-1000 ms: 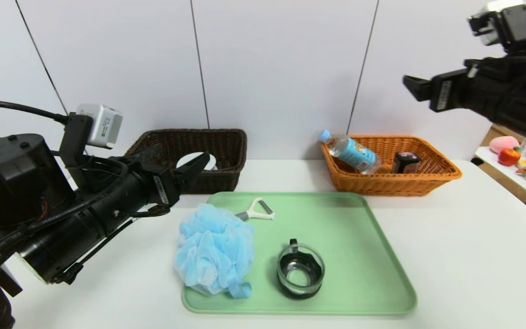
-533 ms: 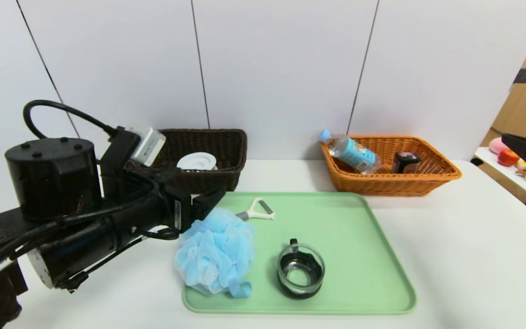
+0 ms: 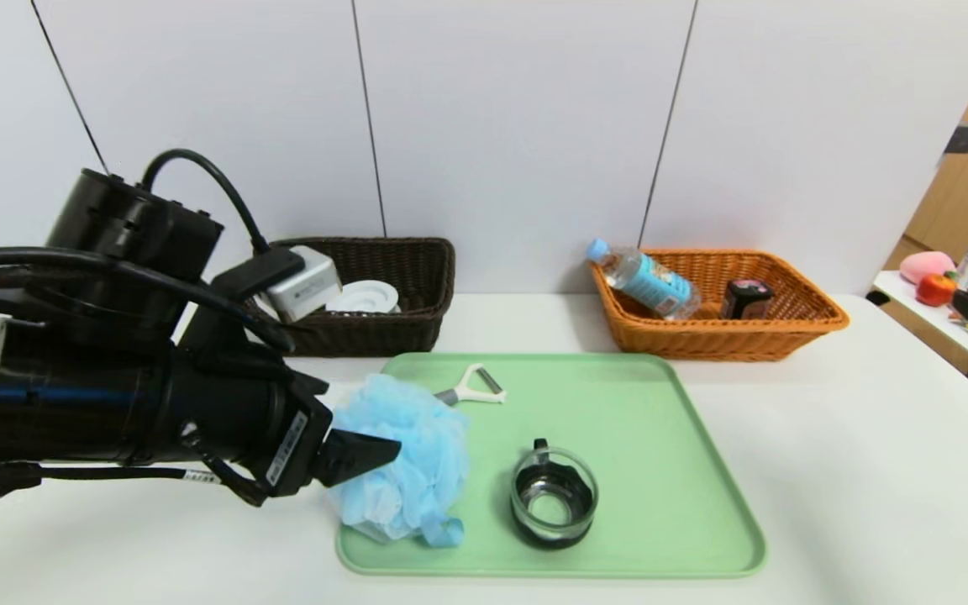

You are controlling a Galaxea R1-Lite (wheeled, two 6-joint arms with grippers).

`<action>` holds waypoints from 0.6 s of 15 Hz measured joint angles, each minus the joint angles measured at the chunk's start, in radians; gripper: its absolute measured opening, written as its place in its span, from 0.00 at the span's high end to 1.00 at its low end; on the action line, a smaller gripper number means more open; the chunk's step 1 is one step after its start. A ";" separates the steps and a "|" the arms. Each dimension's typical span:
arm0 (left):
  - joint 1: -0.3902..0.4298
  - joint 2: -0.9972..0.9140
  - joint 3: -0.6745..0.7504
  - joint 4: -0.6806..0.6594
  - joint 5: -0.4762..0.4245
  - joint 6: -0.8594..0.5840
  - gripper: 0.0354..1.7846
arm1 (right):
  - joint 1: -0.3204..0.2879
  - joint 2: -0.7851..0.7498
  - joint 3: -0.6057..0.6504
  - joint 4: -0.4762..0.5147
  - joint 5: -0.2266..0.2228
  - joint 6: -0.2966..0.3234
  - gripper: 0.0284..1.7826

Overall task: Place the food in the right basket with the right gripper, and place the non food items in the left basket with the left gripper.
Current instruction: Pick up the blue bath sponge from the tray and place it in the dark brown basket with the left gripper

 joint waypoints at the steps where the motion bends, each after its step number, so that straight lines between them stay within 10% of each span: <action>1: -0.007 0.014 0.013 -0.015 -0.002 -0.002 0.06 | -0.007 -0.003 0.000 0.003 0.000 0.013 0.05; 9: -0.032 0.126 0.136 -0.267 0.016 0.014 0.06 | -0.013 -0.008 0.005 0.004 0.008 0.018 0.05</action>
